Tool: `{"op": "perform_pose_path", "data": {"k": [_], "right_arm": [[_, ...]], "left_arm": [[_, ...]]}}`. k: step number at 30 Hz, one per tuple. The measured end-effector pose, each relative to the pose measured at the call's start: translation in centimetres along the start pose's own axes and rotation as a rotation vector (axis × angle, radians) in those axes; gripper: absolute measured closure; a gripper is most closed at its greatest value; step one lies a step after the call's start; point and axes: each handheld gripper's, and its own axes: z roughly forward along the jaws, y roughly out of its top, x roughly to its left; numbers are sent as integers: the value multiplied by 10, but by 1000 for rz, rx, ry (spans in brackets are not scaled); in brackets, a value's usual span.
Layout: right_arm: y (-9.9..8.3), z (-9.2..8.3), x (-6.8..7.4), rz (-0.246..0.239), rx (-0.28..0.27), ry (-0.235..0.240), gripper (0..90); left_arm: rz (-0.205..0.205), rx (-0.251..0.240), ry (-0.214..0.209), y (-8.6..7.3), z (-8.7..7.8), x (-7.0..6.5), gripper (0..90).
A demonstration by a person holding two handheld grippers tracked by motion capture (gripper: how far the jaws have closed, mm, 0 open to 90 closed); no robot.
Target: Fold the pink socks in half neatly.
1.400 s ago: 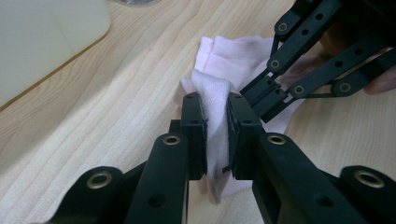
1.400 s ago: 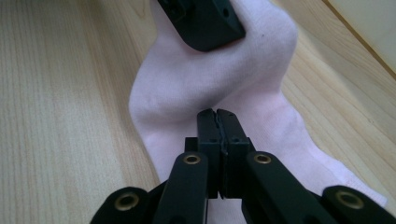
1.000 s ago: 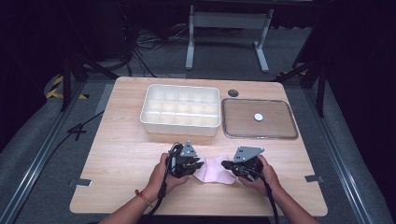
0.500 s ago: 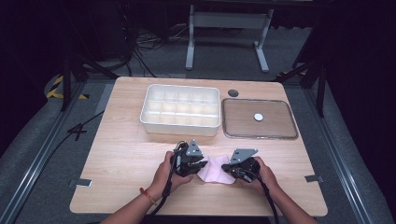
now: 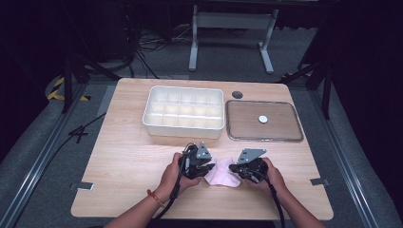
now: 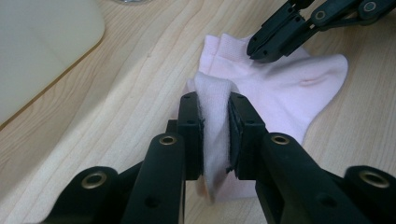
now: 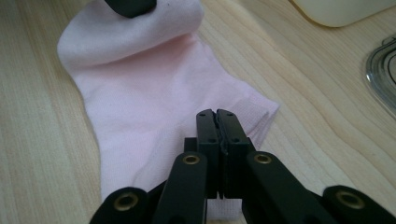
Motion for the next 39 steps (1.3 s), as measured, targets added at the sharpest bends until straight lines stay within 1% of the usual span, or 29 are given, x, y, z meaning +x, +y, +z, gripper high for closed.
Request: {"op": "perform_pose_path", "data": {"k": [3, 6, 9, 11, 13, 16, 17, 18, 19, 20, 23, 26, 27, 28, 30, 33, 35, 36, 38, 39], "right_arm": [[0, 1, 1, -2, -1, 3, 895], [0, 2, 1, -2, -2, 5, 895], [0, 3, 2, 0, -5, 15, 895], [0, 3, 2, 1, -6, 17, 895], [0, 3, 2, 0, -6, 16, 893], [0, -1, 1, -5, -17, 5, 882], [1, -7, -2, 2, -33, -7, 888], [1, -7, -2, 2, -33, -7, 888], [1, -9, -5, 8, -43, -9, 890], [0, -10, -6, 19, -40, -6, 891], [-3, -6, -6, 17, -9, 8, 891], [-2, -2, -4, 9, 2, 19, 893], [-2, -2, -4, 6, 5, 19, 893], [-2, -2, -4, 5, 6, 20, 893], [-3, -2, -4, 11, 4, 25, 895], [-3, -1, -5, 18, 3, 29, 895], [-3, -1, -4, 16, 5, 30, 896], [-3, -1, -4, 15, 6, 30, 896], [-3, -1, -5, 18, 4, 32, 896], [-4, -1, -5, 18, 2, 32, 896]], "left_arm": [[11, -1, 6, 4, 3, -2, 769], [14, 3, 6, 7, 6, -4, 768], [32, 23, 9, 11, 12, -7, 765], [30, 25, 8, 12, 14, -8, 765], [27, 39, 8, 13, 17, -8, 760], [35, 49, 15, 15, 22, -10, 758], [41, 53, 17, 15, 23, -11, 756], [36, 51, 19, 15, 23, -12, 756], [35, 50, 16, 15, 24, -12, 751], [30, 49, 17, 15, 24, -11, 740], [4, 26, 5, 18, 23, -10, 668], [-5, -5, -5, 21, 19, -10, 605], [-1, -16, -11, 22, 18, -9, 590], [-9, -23, -23, 23, 16, -10, 588], [3, -31, -22, 24, 14, -9, 585], [-15, -55, -44, 25, 9, -7, 583], [-11, -63, -42, 25, 7, -7, 589], [-17, -74, -48, 25, 6, -7, 586], [-16, -93, -39, 25, 1, -6, 575], [-15, -104, -43, 27, -4, -5, 560]]}}
